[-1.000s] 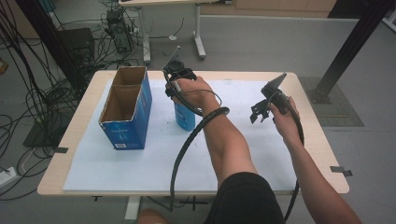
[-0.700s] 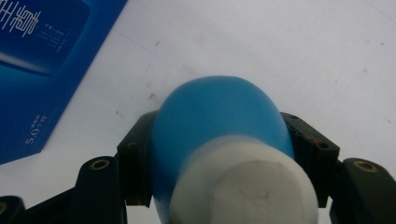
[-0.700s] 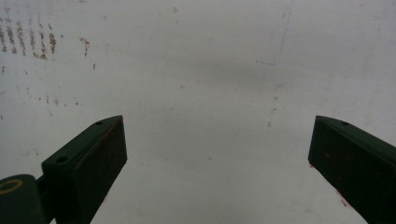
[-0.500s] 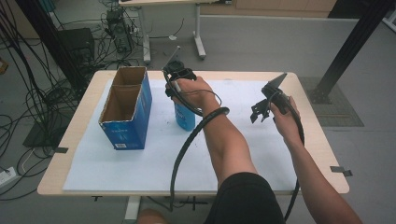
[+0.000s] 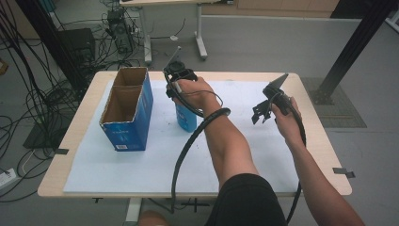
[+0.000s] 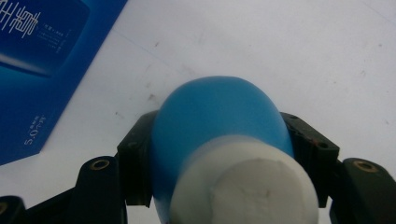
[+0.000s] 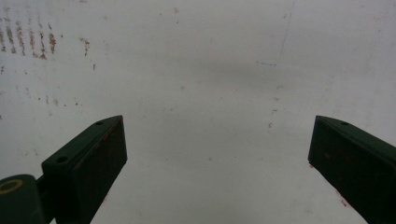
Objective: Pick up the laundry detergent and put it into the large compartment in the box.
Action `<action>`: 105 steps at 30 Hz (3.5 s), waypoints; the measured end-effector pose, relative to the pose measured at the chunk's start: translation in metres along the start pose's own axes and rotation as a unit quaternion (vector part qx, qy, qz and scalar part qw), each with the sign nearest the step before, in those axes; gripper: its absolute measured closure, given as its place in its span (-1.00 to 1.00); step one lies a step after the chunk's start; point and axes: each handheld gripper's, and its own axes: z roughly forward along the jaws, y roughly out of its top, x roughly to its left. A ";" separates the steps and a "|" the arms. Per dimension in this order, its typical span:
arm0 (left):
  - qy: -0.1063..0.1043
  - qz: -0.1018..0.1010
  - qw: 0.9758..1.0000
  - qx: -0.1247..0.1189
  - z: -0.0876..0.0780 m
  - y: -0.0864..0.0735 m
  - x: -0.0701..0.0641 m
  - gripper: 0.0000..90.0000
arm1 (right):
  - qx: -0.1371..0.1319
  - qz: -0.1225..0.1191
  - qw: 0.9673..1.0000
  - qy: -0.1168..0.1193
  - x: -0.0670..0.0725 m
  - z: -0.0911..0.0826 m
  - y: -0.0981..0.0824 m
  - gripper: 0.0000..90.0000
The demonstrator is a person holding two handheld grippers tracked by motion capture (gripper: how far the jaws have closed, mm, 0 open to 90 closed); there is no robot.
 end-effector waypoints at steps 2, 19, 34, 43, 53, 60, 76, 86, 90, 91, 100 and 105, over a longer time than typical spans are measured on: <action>0.000 0.001 1.000 0.000 0.000 0.000 0.000 -0.18 | -0.002 0.001 1.000 0.000 -0.001 0.000 -0.001 -0.90; -0.003 0.005 1.000 0.003 0.000 0.003 0.001 -0.17 | 0.000 0.000 1.000 0.001 -0.001 0.000 0.000 -0.90; -0.008 0.029 0.999 0.020 0.000 0.010 0.004 -0.17 | 0.001 -0.002 1.000 0.000 0.000 0.002 0.001 -0.90; -0.021 0.070 0.997 0.035 0.000 0.016 0.005 -0.17 | 0.001 -0.003 1.000 0.000 -0.001 0.004 0.001 -0.90; -0.028 0.144 0.988 0.044 -0.011 0.023 0.002 -0.17 | 0.000 0.005 1.000 0.003 -0.006 0.005 -0.002 -0.90; -0.031 0.203 0.977 0.053 -0.027 0.027 -0.001 -0.17 | 0.000 0.005 1.000 0.002 -0.007 0.006 -0.003 -0.90; -0.029 0.300 0.952 0.044 -0.095 0.031 0.001 -0.17 | -0.002 0.007 1.000 -0.005 -0.004 0.001 -0.008 -0.90; -0.035 0.325 0.944 0.030 -0.156 0.042 0.012 -0.17 | -0.003 0.003 1.000 -0.014 0.006 -0.004 -0.010 -0.90; -0.033 0.330 0.943 0.023 -0.177 0.046 0.018 -0.17 | -0.005 0.004 1.000 -0.018 0.008 -0.007 -0.013 -0.90; -0.032 0.330 0.943 0.022 -0.182 0.047 0.021 -0.17 | -0.005 0.006 1.000 -0.020 0.008 -0.008 -0.013 -0.90; -0.038 0.316 0.948 0.007 -0.223 0.058 0.047 -0.17 | -0.011 0.011 1.000 -0.027 0.010 -0.017 -0.020 -0.90; -0.031 0.308 0.951 -0.003 -0.244 0.063 0.060 -0.17 | -0.015 0.013 0.999 -0.030 0.014 -0.021 -0.023 -0.90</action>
